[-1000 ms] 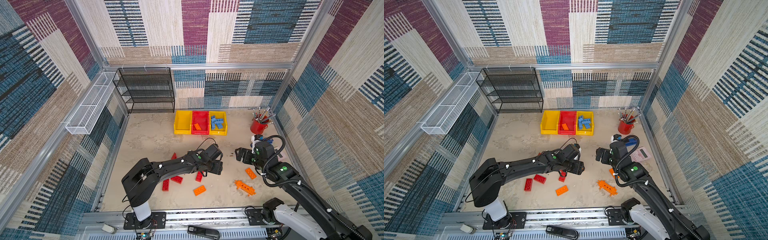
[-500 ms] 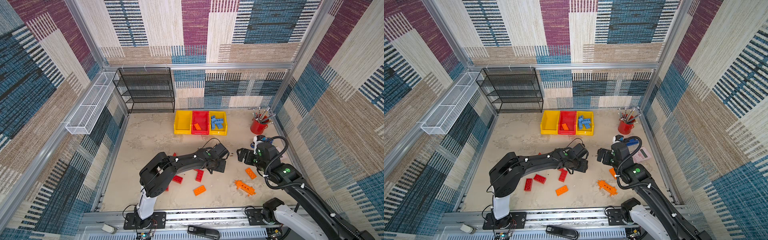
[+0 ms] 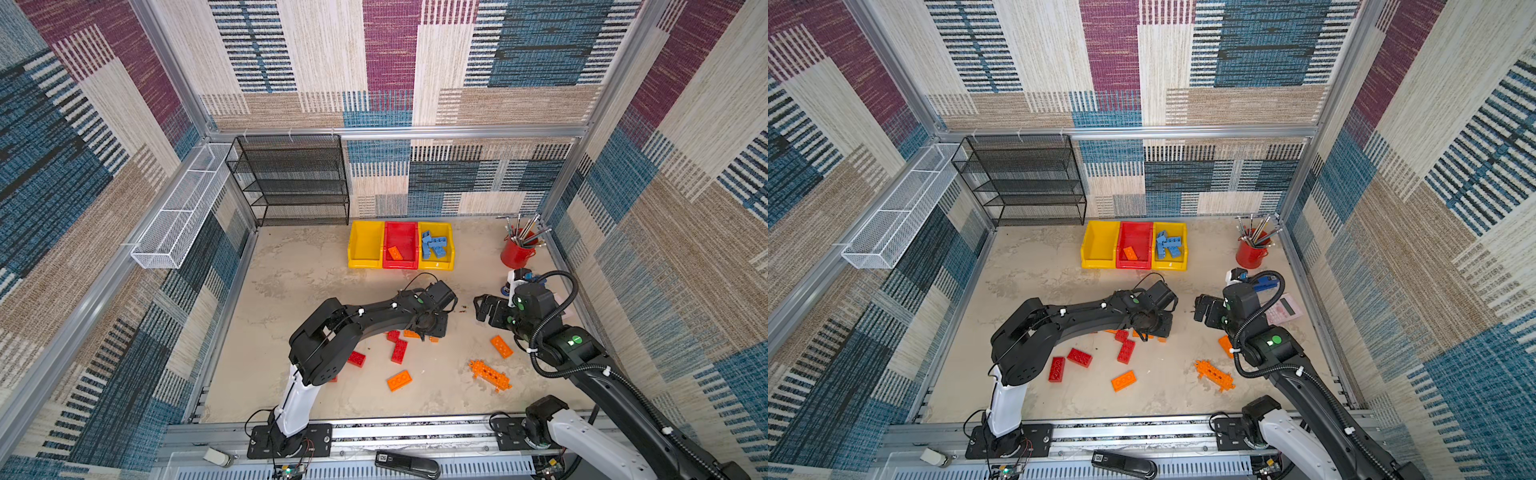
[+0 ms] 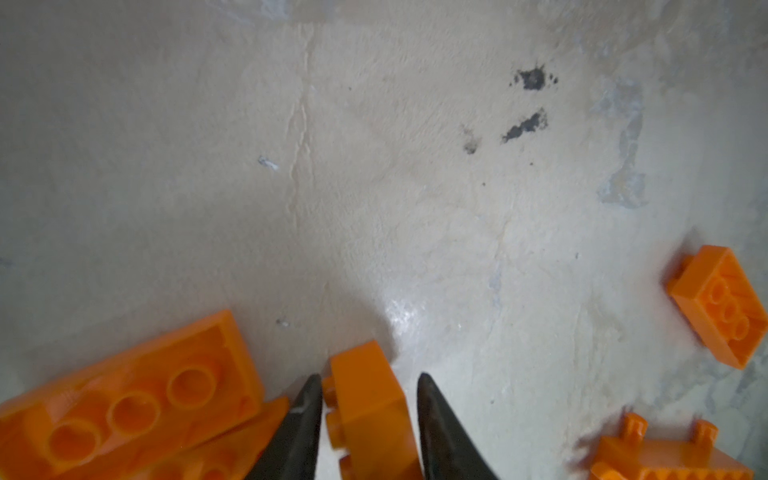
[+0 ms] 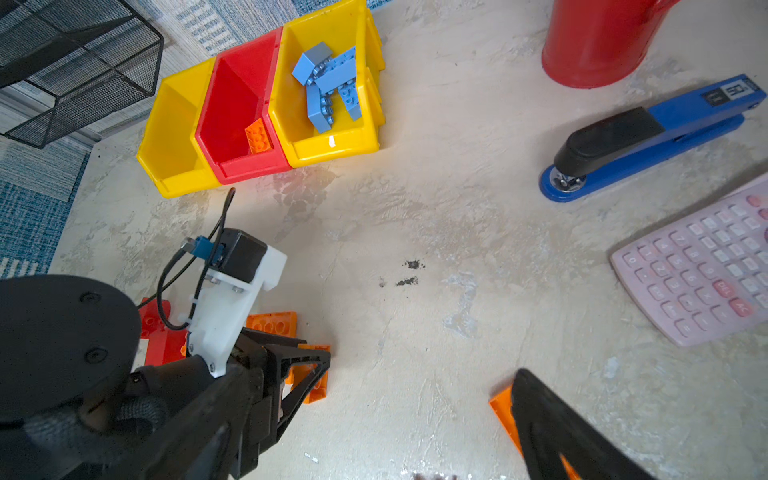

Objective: Sort the legos into containers by color
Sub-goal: 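Carry the orange brick with the left gripper into the red bin and release, then withdraw the left gripper while the right gripper reaches to the orange bricks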

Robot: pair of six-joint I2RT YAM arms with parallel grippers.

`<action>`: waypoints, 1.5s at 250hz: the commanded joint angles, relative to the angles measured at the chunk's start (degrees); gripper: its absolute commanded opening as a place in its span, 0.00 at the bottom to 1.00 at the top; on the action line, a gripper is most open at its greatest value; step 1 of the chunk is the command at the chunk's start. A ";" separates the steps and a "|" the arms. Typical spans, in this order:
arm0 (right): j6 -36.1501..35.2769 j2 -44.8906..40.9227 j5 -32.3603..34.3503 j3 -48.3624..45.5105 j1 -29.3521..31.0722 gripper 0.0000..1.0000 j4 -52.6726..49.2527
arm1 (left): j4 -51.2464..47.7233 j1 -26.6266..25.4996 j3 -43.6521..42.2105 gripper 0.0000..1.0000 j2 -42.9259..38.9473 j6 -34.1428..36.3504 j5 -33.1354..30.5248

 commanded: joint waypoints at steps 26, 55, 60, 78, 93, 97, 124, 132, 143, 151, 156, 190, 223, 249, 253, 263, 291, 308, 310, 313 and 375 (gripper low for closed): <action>-0.65 0.56 0.88 1.09 0.09 0.99 0.66 | -3.22 0.77 2.17 0.24 0.30 1.85 0.83; -1.22 1.52 0.34 1.66 0.09 0.99 1.33 | -4.36 1.53 2.91 0.18 -0.75 2.75 0.97; -1.24 1.74 0.24 1.79 0.07 0.99 1.42 | -4.60 1.70 3.13 0.17 -1.00 2.90 0.98; -1.42 2.61 0.10 2.36 0.08 0.99 1.82 | -5.30 2.61 3.39 0.15 -1.99 3.49 1.01; -1.60 3.31 -0.14 3.01 0.09 0.99 2.30 | -5.75 3.55 3.57 0.14 -2.98 3.93 0.88; -1.68 3.54 -0.09 3.09 0.09 0.99 2.43 | -5.94 3.88 3.67 0.14 -3.28 4.10 0.77; -2.61 4.93 -0.72 4.08 0.03 0.99 4.11 | -6.63 6.88 5.11 0.14 -4.81 4.68 0.21; -3.04 5.45 -1.02 4.18 0.08 0.99 4.90 | -6.64 8.17 6.04 0.14 -4.95 4.87 0.15; -3.42 6.28 -1.14 4.29 0.09 0.99 5.79 | -6.65 9.98 7.66 0.14 -4.88 5.35 0.12; -3.62 6.87 -1.13 4.55 0.07 0.99 6.25 | -7.00 11.44 9.35 0.14 -4.59 5.81 0.14; -3.84 7.41 -1.23 4.73 0.09 0.99 6.49 | -7.38 12.32 10.50 0.14 -4.32 6.12 -0.02; -4.70 10.72 -1.97 6.31 0.05 0.99 7.56 | -10.19 18.08 20.04 0.15 -1.22 9.19 -1.96; -5.37 13.23 -2.53 7.00 0.09 0.99 9.22 | -15.00 22.36 33.82 0.15 6.93 12.01 -4.17; -5.93 15.32 -2.70 7.70 0.08 0.99 9.83 | -19.09 24.34 46.28 0.15 15.41 13.67 -3.83; -5.95 15.57 -2.67 7.78 0.02 0.99 9.83 | -19.55 24.47 48.00 0.15 16.60 13.89 -3.69; -6.15 16.20 -2.59 8.01 -0.01 0.99 9.78 | -20.66 24.76 52.10 0.16 19.46 14.42 -3.60; -6.33 17.04 -1.77 8.31 0.00 0.99 9.56 | -21.74 25.43 60.38 0.18 25.42 14.72 -2.73; -6.29 17.26 -1.42 8.54 0.00 0.99 9.27 | -20.56 26.03 62.02 0.22 27.44 14.39 -1.84; -6.28 17.30 -1.43 8.62 0.00 0.99 9.29 | -20.34 26.04 62.12 0.23 27.59 14.26 -1.81; -6.34 17.31 -1.41 8.62 -0.02 0.99 9.23 | -20.03 26.05 62.08 0.24 27.73 14.08 -1.63; -6.40 17.75 -0.55 9.82 0.00 0.99 7.83 | -15.74 27.56 61.56 0.61 29.51 12.77 2.28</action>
